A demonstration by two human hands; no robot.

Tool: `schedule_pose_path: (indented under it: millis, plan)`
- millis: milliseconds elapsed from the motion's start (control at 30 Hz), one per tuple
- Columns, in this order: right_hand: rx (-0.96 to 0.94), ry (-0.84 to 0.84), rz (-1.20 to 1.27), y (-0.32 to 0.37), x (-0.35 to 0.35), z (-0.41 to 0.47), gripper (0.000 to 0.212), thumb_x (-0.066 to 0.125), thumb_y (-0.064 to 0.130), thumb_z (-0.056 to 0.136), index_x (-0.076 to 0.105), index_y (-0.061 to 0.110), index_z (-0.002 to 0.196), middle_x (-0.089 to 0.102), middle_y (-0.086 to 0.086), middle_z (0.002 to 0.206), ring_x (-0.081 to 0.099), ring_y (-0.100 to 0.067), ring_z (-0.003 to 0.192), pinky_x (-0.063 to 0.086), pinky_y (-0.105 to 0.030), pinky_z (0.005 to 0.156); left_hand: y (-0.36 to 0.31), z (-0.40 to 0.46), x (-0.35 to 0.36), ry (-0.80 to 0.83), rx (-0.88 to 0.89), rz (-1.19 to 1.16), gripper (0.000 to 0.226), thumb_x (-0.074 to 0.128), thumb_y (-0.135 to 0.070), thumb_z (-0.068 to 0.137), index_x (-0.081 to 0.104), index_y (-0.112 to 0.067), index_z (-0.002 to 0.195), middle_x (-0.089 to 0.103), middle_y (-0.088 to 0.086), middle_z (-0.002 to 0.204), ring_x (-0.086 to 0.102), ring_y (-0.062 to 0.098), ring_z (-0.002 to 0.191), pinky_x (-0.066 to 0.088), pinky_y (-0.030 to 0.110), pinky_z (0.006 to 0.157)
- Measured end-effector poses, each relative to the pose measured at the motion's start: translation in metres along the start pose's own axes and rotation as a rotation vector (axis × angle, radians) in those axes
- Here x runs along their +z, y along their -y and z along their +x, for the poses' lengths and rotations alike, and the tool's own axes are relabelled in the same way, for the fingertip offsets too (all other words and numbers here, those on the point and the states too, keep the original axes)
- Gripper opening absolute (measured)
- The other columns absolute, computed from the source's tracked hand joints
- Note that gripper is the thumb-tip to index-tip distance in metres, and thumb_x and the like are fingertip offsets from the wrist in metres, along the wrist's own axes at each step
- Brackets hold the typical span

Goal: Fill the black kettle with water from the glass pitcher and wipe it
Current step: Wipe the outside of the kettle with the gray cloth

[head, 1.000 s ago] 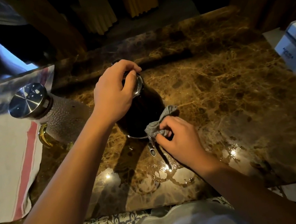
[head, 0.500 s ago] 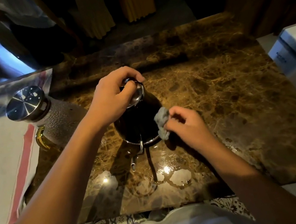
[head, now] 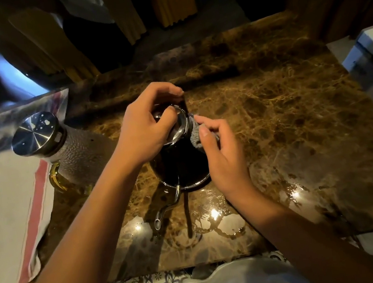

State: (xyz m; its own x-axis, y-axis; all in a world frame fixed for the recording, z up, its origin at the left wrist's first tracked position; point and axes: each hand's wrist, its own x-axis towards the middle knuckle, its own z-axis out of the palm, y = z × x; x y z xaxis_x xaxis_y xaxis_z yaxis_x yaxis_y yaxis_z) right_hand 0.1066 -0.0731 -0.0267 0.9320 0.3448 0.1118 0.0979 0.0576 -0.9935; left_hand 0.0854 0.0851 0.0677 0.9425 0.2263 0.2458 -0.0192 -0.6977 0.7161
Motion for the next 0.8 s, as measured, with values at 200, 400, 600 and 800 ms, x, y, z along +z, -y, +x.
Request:
schedule_pose_path:
  millis: [200,400,600,800]
  plan:
    - [0.112,0.071,-0.139,-0.024,-0.007,-0.004,0.043,0.037,0.04,0.112,0.051,0.028,0.151,0.056,0.009,0.152,0.051,-0.003,0.139,0.045,-0.035,0.116,0.002,0.002,0.0,0.007,0.005,0.056,0.031,0.052,-0.021,0.093,0.067,-0.017,0.119,0.069,-0.007,0.123,0.062,0.007,0.118,0.05,0.027,0.103]
    - [0.21,0.086,-0.21,-0.032,-0.016,-0.019,0.05,0.036,0.045,0.111,0.039,0.032,0.159,0.046,0.01,0.161,0.042,-0.004,0.147,0.039,-0.041,0.122,0.003,0.002,0.002,-0.023,0.018,0.094,0.03,0.052,-0.023,0.092,0.066,-0.019,0.118,0.061,-0.005,0.132,0.055,0.007,0.126,0.047,0.037,0.107]
    - [-0.02,0.15,-0.11,-0.009,0.002,-0.032,0.049,0.039,0.028,0.112,0.036,0.022,0.16,0.033,0.011,0.169,0.025,0.001,0.156,0.025,-0.034,0.128,0.003,0.001,0.001,-0.024,0.037,0.121,0.029,0.051,-0.024,0.092,0.067,-0.018,0.115,0.063,-0.006,0.128,0.057,0.011,0.123,0.047,0.046,0.105]
    - [0.098,0.156,0.076,0.008,0.003,0.017,0.046,0.039,0.04,0.11,0.058,0.021,0.148,0.062,0.005,0.149,0.052,-0.007,0.142,0.041,-0.044,0.121,0.006,0.001,0.002,-0.068,0.055,0.102,0.033,0.056,-0.014,0.092,0.063,-0.011,0.124,0.063,0.0,0.128,0.06,0.01,0.117,0.05,0.038,0.103]
